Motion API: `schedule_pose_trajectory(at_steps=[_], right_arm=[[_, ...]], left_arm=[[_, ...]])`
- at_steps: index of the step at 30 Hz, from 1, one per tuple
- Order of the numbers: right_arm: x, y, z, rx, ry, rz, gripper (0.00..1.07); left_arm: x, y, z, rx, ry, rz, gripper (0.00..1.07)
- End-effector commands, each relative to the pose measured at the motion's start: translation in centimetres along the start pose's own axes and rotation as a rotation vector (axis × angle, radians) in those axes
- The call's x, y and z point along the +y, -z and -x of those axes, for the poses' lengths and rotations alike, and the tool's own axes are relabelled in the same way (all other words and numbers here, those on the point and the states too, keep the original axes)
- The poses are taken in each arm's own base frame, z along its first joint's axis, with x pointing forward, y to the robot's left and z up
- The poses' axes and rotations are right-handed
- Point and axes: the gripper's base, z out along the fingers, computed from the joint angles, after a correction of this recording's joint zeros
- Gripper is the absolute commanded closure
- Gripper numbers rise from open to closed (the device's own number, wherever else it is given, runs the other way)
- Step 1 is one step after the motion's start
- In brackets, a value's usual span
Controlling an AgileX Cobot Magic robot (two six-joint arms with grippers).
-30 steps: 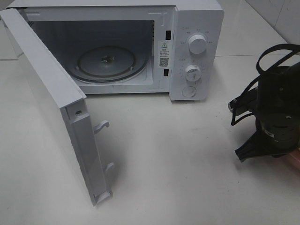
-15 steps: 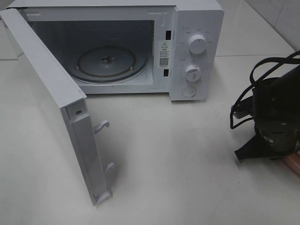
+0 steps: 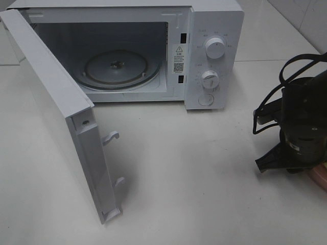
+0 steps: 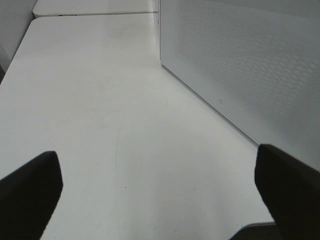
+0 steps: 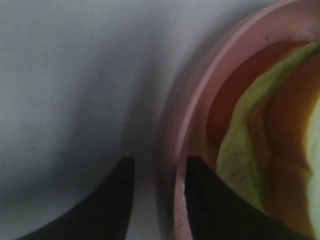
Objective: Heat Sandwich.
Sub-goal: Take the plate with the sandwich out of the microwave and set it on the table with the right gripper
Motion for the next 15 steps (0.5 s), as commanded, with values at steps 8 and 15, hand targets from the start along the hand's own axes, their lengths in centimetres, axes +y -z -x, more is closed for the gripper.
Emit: schedule_pose_trajectory(at_steps=[8, 15], right_arm=[[-1.2, 2.7, 0.0, -0.026, 0.069, 0.078, 0.48], [-2.5, 5.5, -0.1, -0.098, 0.131, 0.140, 0.34]], left_arm=[[0.0, 0.1, -0.1, -0.023, -0.002, 0.002, 0.09], [0.0, 0.1, -0.1, -0.023, -0.002, 0.002, 0.09]])
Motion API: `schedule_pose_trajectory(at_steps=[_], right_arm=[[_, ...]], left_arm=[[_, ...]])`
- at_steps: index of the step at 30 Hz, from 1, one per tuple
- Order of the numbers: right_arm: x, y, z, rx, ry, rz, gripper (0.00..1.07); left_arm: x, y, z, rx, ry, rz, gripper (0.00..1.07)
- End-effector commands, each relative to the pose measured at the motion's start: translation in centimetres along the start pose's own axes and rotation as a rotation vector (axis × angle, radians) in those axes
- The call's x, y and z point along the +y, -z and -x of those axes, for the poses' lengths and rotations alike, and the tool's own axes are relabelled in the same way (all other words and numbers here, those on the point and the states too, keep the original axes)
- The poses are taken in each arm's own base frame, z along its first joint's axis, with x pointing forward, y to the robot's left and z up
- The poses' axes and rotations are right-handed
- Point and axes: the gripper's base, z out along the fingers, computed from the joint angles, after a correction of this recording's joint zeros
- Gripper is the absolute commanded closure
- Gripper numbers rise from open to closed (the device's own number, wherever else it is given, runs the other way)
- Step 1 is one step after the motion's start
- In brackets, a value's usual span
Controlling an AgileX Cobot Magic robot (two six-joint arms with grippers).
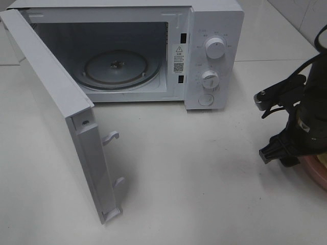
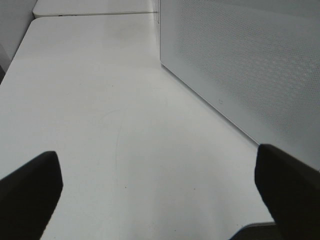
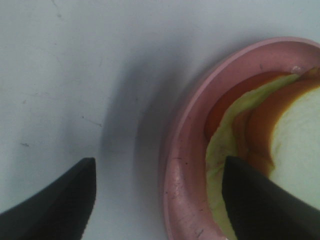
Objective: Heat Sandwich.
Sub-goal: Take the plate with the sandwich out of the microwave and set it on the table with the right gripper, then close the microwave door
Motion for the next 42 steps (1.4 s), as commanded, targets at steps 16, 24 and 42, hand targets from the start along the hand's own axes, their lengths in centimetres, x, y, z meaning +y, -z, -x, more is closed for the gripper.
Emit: schedule_pose_trajectory(at_steps=[16, 24, 42], right_arm=[[-1.9, 8.0, -2.4, -0.120, 0.016, 0.250, 0.31], [-2.7, 11.2, -4.5, -0.177, 0.013, 0.348, 0.31], [-5.7, 16.2, -10.6, -0.287, -0.012, 0.366, 0.31]], left_arm=[[0.0, 0.1, -0.1, -0.023, -0.002, 0.002, 0.09], [0.0, 0.1, -0.1, -0.023, -0.002, 0.002, 0.09], [0.0, 0.1, -0.1, -0.023, -0.002, 0.002, 0.09]])
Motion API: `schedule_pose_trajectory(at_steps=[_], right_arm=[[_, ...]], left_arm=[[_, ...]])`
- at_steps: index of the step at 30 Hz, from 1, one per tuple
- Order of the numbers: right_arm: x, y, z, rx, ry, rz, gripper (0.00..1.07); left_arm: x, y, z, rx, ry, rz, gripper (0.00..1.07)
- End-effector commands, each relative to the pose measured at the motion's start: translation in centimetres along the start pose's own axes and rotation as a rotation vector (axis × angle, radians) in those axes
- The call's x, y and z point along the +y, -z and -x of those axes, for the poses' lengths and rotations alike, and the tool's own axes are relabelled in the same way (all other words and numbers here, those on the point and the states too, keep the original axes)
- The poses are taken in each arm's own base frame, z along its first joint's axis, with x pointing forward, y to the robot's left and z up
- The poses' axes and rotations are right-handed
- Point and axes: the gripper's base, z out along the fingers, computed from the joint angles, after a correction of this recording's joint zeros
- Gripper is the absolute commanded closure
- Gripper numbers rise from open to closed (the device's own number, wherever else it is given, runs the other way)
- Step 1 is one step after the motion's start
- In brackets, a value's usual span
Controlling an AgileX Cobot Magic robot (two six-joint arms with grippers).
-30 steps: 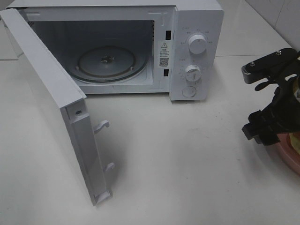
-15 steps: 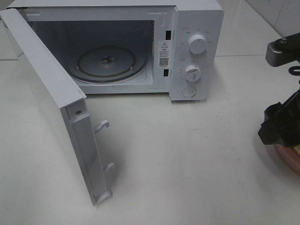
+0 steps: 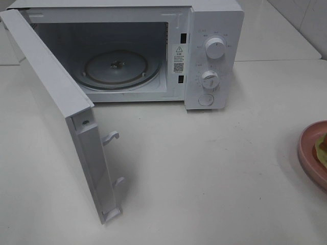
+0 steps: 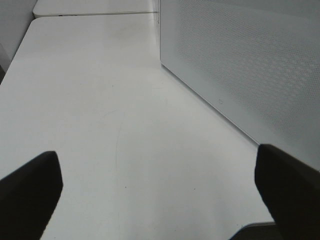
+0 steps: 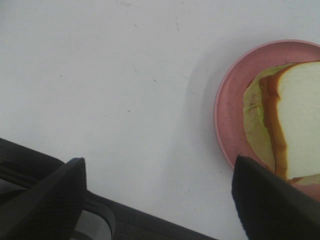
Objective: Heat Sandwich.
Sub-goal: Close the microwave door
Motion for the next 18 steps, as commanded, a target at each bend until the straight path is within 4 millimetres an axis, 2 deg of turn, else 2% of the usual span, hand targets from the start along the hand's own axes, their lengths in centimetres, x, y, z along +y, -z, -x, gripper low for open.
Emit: schedule_pose_trajectory(at_steps=[1, 4, 8, 9, 11, 14, 16, 18], right_arm=[[-0.2, 1.3, -1.1, -0.019, 0.010, 0.001, 0.31], [-0.4, 2.4, -2.5, -0.043, 0.004, -0.003, 0.31], [-0.5, 2.8, -3.8, -0.081, -0.001, 0.000, 0.31], [-0.5, 2.9, -4.9, -0.106, -0.004, 0.001, 0.31], [-0.5, 2.8, -5.4, -0.115, -0.005, 0.002, 0.31], [-0.6, 2.4, -7.6, -0.171, -0.014, -0.001, 0.31], [-0.7, 2.4, -8.1, -0.190, -0.019, -0.006, 0.31], [-0.8, 2.9, -9.0, -0.278, -0.059, -0.025, 0.31]], left_arm=[[0.0, 0.1, -0.1, -0.023, -0.002, 0.002, 0.09], [0.0, 0.1, -0.1, -0.023, -0.002, 0.002, 0.09], [0.0, 0.1, -0.1, -0.023, -0.002, 0.002, 0.09], [0.0, 0.1, -0.1, -0.023, -0.002, 0.002, 0.09], [0.0, 0.1, -0.1, -0.023, -0.002, 0.002, 0.09], [0.0, 0.1, -0.1, -0.023, -0.002, 0.002, 0.09], [0.0, 0.1, -0.1, -0.023, -0.002, 0.002, 0.09], [0.0, 0.1, -0.1, -0.023, -0.002, 0.002, 0.09]])
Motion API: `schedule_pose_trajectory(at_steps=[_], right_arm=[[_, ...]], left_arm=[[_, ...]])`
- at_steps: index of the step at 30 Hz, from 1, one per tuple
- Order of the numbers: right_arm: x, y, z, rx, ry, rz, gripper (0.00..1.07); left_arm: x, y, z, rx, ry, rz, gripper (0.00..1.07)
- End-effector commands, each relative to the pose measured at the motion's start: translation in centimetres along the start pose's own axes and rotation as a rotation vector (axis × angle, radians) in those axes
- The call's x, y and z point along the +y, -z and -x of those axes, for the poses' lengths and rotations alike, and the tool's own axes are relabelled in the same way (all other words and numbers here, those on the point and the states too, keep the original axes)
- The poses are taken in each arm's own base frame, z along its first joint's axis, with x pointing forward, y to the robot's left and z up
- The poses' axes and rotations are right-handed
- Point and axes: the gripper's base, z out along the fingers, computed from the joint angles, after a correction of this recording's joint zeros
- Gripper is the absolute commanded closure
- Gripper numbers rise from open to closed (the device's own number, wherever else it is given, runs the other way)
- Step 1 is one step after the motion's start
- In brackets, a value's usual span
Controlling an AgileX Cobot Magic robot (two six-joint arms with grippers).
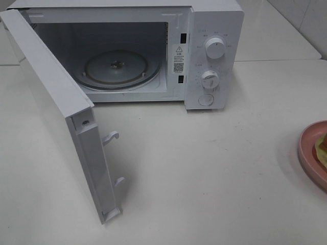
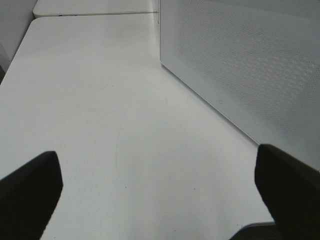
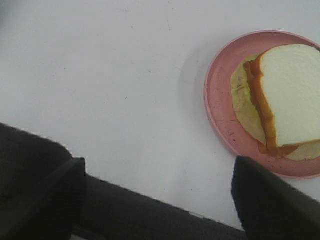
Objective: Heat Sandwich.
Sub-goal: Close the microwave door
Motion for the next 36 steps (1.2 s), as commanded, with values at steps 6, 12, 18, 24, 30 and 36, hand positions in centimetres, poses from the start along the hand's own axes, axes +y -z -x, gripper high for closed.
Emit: schedule_pose_trajectory(at_steps=[6, 12, 18, 24, 30, 36], right_arm=[[-0.4, 1.6, -2.0, -0.226, -0.083, -0.058, 0.31], [-0.4, 2.5, -3.1, -0.308, -0.136, -0.114, 0.31], [-0.2, 3.4, -4.1, -0.388, -0.187, -0.175, 0.31], [-0.1, 3.4, -4.1, -0.387, -0.186, -0.172, 0.31], [-0.1, 3.4, -4.1, -0.387, -0.188, -0.171, 0.31], [-0.1, 3.4, -4.1, -0.387, -0.188, -0.171, 0.31]], left_arm=[[0.0, 0.1, -0.1, -0.023, -0.002, 0.002, 0.09], [0.0, 0.1, -0.1, -0.023, -0.002, 0.002, 0.09], [0.0, 0.1, -0.1, -0.023, -0.002, 0.002, 0.09], [0.0, 0.1, 0.0, -0.016, -0.001, 0.001, 0.09], [0.0, 0.0, 0.0, -0.012, -0.001, 0.001, 0.09], [0.0, 0.0, 0.0, -0.012, -0.001, 0.001, 0.09]])
